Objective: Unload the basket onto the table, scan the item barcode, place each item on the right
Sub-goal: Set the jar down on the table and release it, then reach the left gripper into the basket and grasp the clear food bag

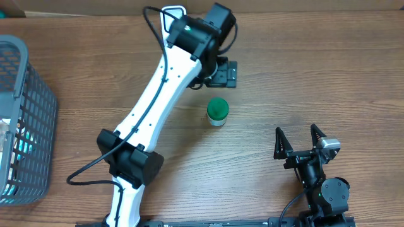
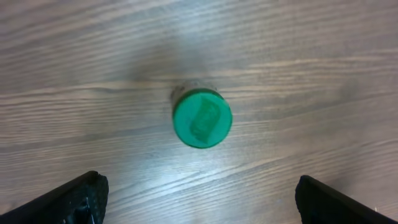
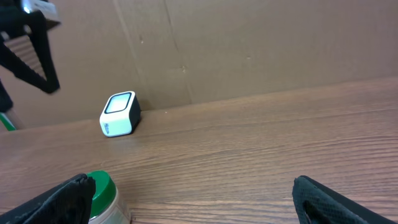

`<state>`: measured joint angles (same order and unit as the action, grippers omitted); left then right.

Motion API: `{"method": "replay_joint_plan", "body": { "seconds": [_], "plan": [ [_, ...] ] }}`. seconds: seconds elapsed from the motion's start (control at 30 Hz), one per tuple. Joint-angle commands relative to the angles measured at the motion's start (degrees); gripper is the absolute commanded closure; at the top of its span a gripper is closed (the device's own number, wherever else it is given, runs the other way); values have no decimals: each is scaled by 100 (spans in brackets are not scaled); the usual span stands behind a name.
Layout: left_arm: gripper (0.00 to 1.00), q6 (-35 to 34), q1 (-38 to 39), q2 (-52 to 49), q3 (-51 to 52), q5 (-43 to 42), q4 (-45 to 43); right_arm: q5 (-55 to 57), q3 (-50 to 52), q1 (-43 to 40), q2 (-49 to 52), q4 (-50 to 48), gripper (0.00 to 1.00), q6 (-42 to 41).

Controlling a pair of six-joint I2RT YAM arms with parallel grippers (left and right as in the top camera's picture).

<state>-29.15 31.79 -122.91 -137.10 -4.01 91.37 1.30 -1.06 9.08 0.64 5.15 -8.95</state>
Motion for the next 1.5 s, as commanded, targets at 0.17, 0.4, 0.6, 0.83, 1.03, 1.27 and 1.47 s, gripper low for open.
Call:
{"method": "replay_joint_plan", "body": {
  "seconds": [0.17,0.4,0.6,0.83,1.03,1.27,1.47],
  "plan": [
    [0,341,-859,238,-1204,44,544,-15,59,-15,-48,-39,0,26],
    [0,343,-1749,1023,-1204,-4,542,-15,59,-15,-48,-39,0,26],
    [0,341,-2855,1751,-1204,-13,542,-15,61,-15,-48,-39,0,26],
    [0,273,-4754,2323,-1204,-203,542,-15,59,-15,-48,-39,0,26],
    [0,144,-6022,2323,-1185,-225,542,-15,61,-15,-48,-39,0,26],
    [0,-24,-7462,2306,-1182,-155,542,-15,59,-15,-48,-39,0,26],
    [0,118,-8461,2122,-1003,-153,542,-15,59,-15,-48,-39,0,26]
  ]
}}
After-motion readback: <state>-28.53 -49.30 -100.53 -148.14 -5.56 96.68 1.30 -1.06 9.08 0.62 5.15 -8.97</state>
